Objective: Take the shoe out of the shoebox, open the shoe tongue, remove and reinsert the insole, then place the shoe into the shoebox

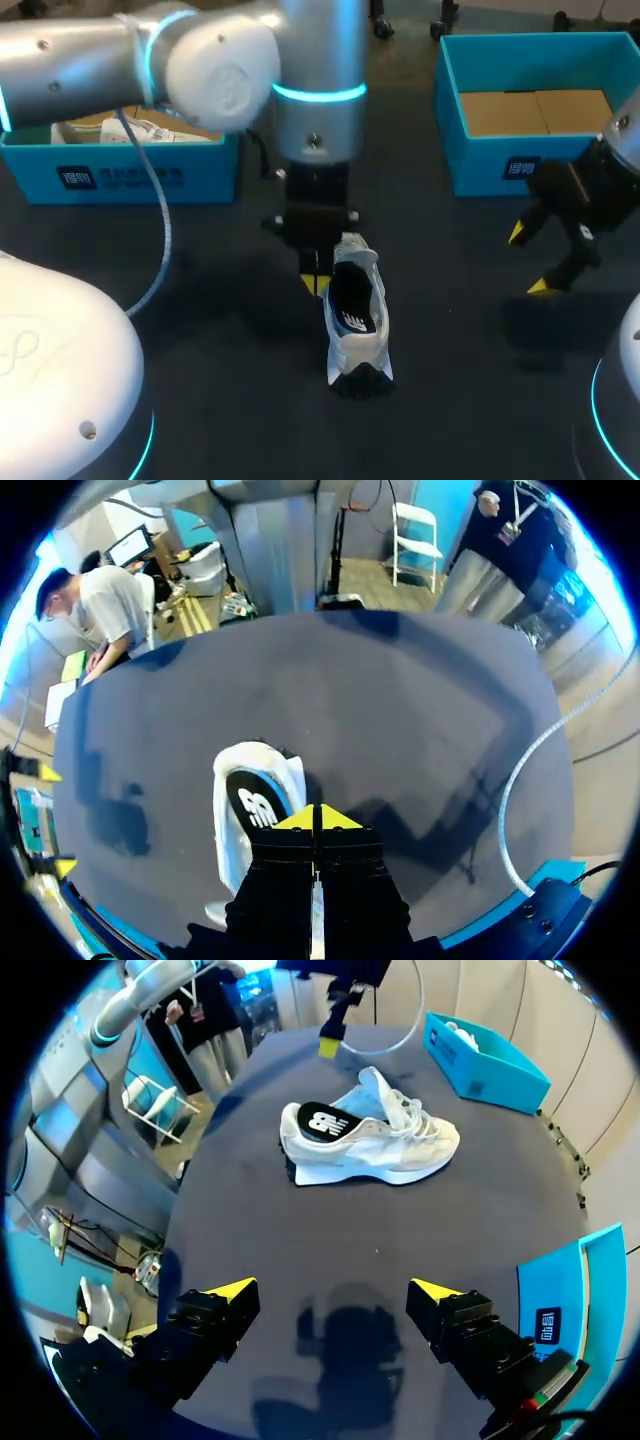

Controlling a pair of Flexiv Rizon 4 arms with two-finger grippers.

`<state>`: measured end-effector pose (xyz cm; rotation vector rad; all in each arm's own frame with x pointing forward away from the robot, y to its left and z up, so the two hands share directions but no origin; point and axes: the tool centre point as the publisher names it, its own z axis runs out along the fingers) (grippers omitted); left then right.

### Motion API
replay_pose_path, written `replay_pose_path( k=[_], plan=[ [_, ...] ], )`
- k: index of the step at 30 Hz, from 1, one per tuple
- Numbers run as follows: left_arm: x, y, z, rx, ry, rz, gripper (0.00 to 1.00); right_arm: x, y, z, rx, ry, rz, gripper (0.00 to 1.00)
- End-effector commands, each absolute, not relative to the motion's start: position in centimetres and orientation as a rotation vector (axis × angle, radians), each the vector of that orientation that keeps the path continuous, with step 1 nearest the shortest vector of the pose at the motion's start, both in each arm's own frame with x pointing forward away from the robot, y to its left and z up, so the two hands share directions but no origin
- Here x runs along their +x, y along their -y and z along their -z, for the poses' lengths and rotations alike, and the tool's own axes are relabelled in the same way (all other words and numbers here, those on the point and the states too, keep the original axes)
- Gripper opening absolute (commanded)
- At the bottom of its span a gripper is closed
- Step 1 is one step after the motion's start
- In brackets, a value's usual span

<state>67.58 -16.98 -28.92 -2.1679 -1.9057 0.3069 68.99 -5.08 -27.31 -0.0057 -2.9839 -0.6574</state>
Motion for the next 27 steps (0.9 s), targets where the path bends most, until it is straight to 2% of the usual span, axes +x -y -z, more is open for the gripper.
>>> replay_pose_path(
  k=[1,27],
  plan=[
    [66.8,17.9,31.3,-2.186,1.892,-0.287,0.00,68.9,5.1,27.3,-0.007,2.985,0.655,1.00],
    [66.2,20.2,37.6,-2.177,1.914,-0.331,0.00,68.9,5.1,27.3,-0.007,2.985,0.655,1.00]
  ],
)
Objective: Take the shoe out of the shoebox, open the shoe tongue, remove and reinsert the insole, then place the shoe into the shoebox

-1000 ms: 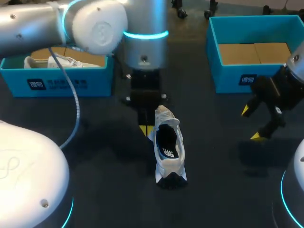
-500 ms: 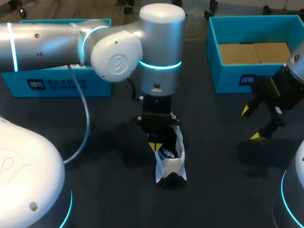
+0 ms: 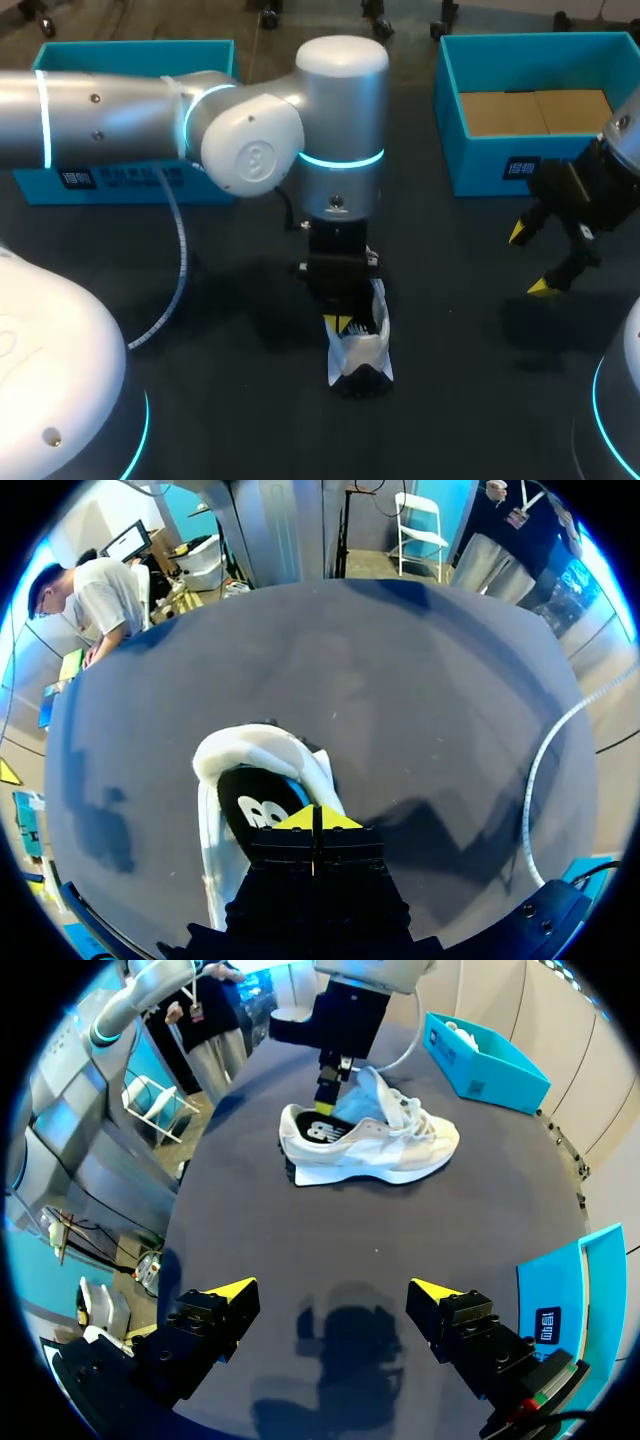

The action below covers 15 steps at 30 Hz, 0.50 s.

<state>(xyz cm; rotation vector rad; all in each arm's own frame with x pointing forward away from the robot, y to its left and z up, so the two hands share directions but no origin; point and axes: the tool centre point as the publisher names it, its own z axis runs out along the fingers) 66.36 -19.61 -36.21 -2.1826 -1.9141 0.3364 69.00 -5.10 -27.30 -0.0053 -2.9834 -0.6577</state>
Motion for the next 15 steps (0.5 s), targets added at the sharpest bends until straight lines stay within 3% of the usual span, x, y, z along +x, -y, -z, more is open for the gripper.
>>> replay_pose_path(
  k=[1,15],
  plan=[
    [66.2,20.2,37.7,-2.176,1.915,-0.330,0.00,68.9,5.1,27.3,-0.007,2.985,0.655,1.00],
    [66.1,20.3,39.7,-2.154,1.972,-0.304,0.00,68.9,5.1,27.3,-0.007,2.985,0.655,1.00]
  ],
)
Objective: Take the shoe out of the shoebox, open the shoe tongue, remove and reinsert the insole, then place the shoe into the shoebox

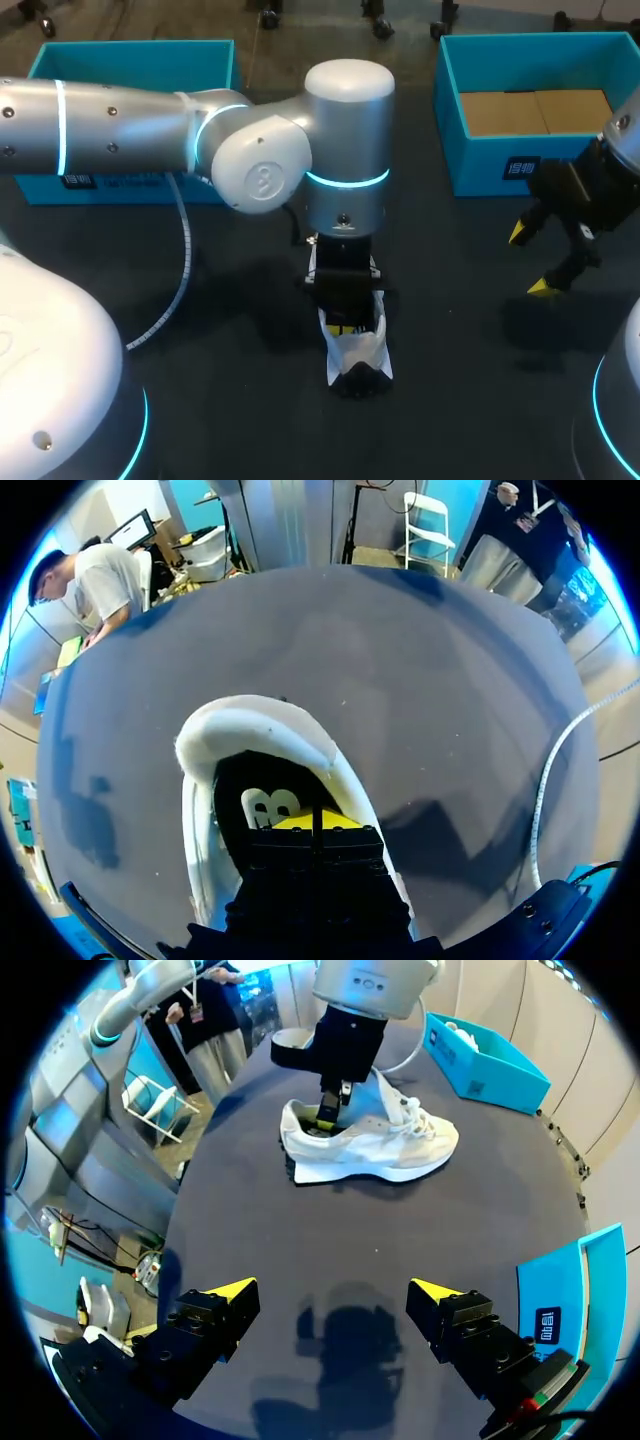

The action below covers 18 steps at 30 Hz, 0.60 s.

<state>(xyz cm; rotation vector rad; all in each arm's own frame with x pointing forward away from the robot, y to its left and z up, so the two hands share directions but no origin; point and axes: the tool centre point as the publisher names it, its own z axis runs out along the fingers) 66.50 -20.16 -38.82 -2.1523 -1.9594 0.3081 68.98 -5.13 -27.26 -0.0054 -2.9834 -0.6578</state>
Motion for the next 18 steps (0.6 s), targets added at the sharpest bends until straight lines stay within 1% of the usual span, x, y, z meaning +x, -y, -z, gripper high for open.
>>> replay_pose_path(
  k=[1,5,9,18],
  plan=[
    [66.2,20.2,39.2,-2.155,1.974,-0.324,0.00,68.9,5.1,27.3,-0.007,2.985,0.655,1.00],
    [66.4,19.8,37.1,-2.171,1.999,-0.380,0.00,68.9,5.1,27.3,-0.007,2.985,0.655,1.00],
    [66.3,20.2,36.1,-2.184,2.018,-0.434,0.00,68.9,5.1,27.3,-0.007,2.985,0.655,1.00],
    [64.8,22.9,37.7,-2.131,2.023,-0.494,0.00,68.9,5.1,27.3,-0.007,2.985,0.655,1.00]
  ],
)
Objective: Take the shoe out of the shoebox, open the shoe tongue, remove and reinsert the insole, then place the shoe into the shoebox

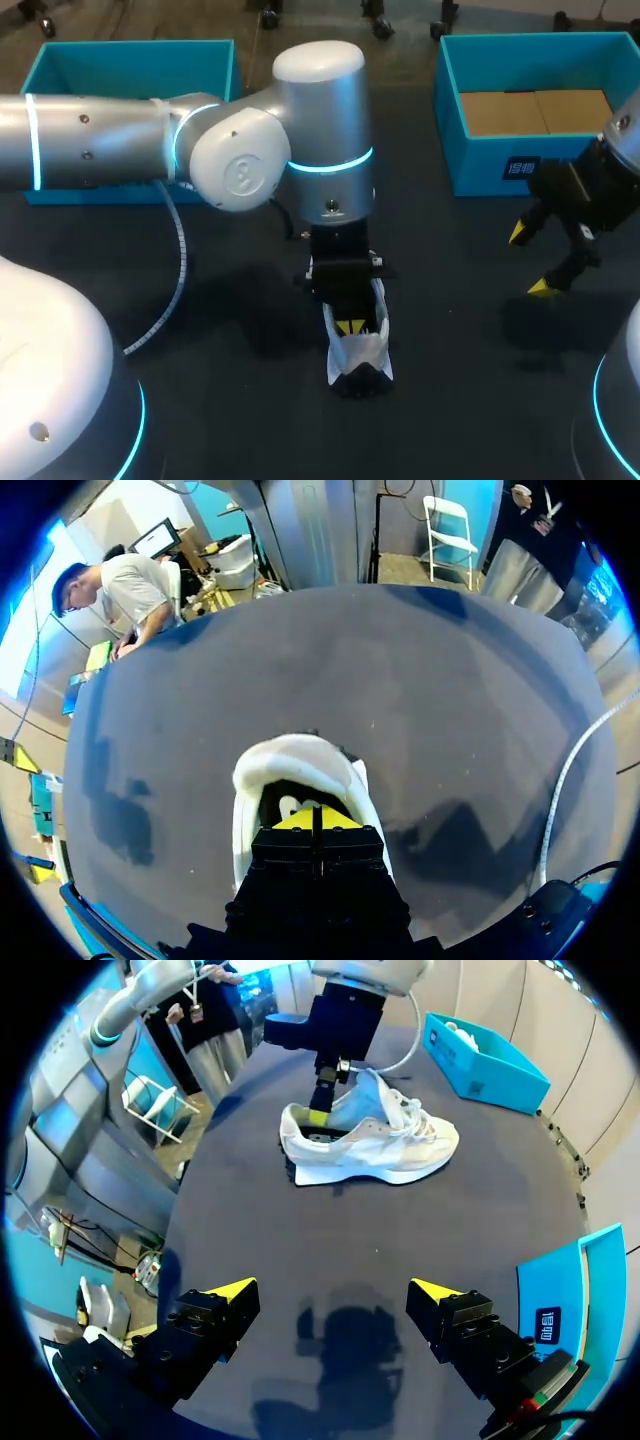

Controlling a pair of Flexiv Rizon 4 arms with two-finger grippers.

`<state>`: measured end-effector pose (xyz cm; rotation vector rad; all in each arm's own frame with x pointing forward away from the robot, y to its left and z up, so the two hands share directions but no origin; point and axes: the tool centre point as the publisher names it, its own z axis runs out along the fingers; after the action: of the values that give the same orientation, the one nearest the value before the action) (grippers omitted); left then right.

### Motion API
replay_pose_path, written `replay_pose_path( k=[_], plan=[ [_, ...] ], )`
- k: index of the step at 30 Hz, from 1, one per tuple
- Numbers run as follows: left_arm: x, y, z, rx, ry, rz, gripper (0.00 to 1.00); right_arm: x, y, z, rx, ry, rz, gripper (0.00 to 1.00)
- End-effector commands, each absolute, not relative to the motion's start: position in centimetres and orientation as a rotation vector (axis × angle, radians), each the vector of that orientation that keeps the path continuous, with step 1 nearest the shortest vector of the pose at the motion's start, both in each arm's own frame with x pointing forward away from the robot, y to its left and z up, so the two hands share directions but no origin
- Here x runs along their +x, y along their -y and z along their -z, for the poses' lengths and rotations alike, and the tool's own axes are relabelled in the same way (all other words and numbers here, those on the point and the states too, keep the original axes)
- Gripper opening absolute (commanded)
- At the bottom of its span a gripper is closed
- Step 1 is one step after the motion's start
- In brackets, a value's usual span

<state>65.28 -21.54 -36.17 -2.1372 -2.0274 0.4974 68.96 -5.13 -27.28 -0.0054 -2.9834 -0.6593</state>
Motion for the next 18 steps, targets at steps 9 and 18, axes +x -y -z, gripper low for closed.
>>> replay_pose_path(
  k=[9,18],
  plan=[
    [64.4,23.6,41.0,-2.110,2.047,-0.387,0.00,68.9,5.1,27.3,-0.007,2.985,0.655,1.00],
    [65.9,22.3,40.5,-2.110,2.105,-0.339,0.00,68.9,5.1,27.3,-0.007,2.985,0.655,1.00]
  ],
)
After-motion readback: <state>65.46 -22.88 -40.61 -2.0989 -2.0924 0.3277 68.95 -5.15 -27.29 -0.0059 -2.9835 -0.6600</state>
